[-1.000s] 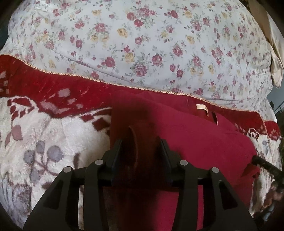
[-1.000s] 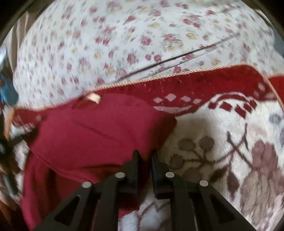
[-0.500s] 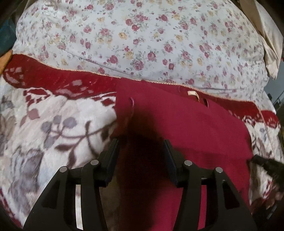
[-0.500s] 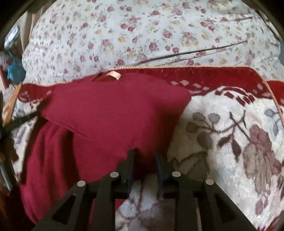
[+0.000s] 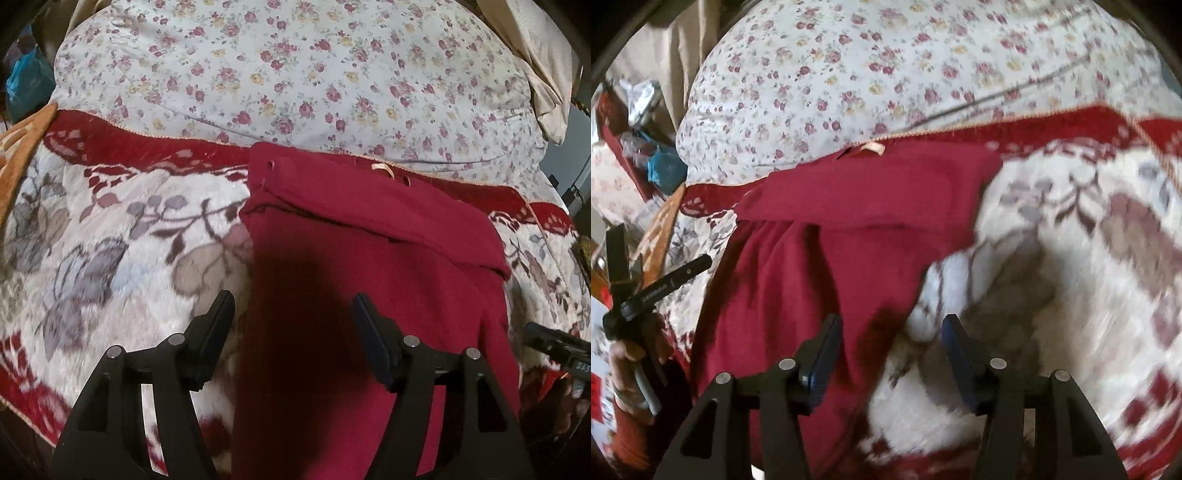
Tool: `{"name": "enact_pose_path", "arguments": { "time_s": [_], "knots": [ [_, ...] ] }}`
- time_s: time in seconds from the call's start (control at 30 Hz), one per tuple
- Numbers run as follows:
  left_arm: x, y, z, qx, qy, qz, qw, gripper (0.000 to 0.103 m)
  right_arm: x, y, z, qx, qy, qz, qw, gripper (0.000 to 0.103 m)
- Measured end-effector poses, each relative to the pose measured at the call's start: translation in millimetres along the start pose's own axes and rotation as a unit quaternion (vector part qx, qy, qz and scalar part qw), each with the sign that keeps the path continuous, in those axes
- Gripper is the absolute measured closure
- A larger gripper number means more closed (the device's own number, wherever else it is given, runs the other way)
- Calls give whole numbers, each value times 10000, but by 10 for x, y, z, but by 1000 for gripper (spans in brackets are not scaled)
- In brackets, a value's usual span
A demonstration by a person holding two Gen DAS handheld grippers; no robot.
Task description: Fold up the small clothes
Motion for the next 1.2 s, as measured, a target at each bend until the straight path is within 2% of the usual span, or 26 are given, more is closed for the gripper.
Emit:
{"name": "enact_pose_path", "arguments": {
  "time_s": [0.23,0.33,0.43,0.67,0.77,0.8,0.83,0.9,0.97,1.0,1.07,1.13,1.2],
  "knots": [
    [-241,20,214,133,-22,-22,9999,37,-140,-62,218,-111,-163,-161,9997,48],
    [-338,33,333,172,-52,37,9998,37,-226,-83,251,-213,-130,-177,9995,39],
    [-420,-5,463,118,-117,115,9998,37,-229,-98,269,-243,-80,-168,9995,38],
    [-506,-162,648,-157,-262,80,9995,37,128,-29,216,426,95,-132,9990,39],
    [-543,-230,694,-245,-277,64,9993,37,253,-68,197,653,135,-361,9971,49],
    [-553,-249,713,-281,-287,68,9992,37,265,-104,185,560,194,-340,9977,59],
    [-559,-274,734,-323,-314,72,9990,37,273,-146,171,398,250,-305,9984,74],
    [-571,-312,767,-395,-358,101,9985,37,261,-204,151,83,358,-148,9992,90],
    [-593,-344,784,-450,-375,153,9982,37,140,-176,81,-108,593,46,9982,97],
    [-612,-356,799,-488,-372,186,9979,37,47,-119,15,-246,799,311,9960,98],
    [-637,-378,839,-593,-388,281,9971,37,-41,19,-96,-223,996,545,9933,98],
    [-640,-396,894,-703,-481,398,9956,37,8,123,-145,27,789,377,9962,98],
    [-669,-389,933,-726,-535,521,9946,37,-3,88,-133,-10,601,155,9981,98]
  ]
}}
Point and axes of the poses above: each gripper's, at about its wrist camera, not at the fingertips, and x roughly the way its jaws point, y to its right, z to its underside, the point moved 4 cm from there along x, roughly the way its jaws point, and after that the axes turned 12 degrees about y, right-handed, at the moved point
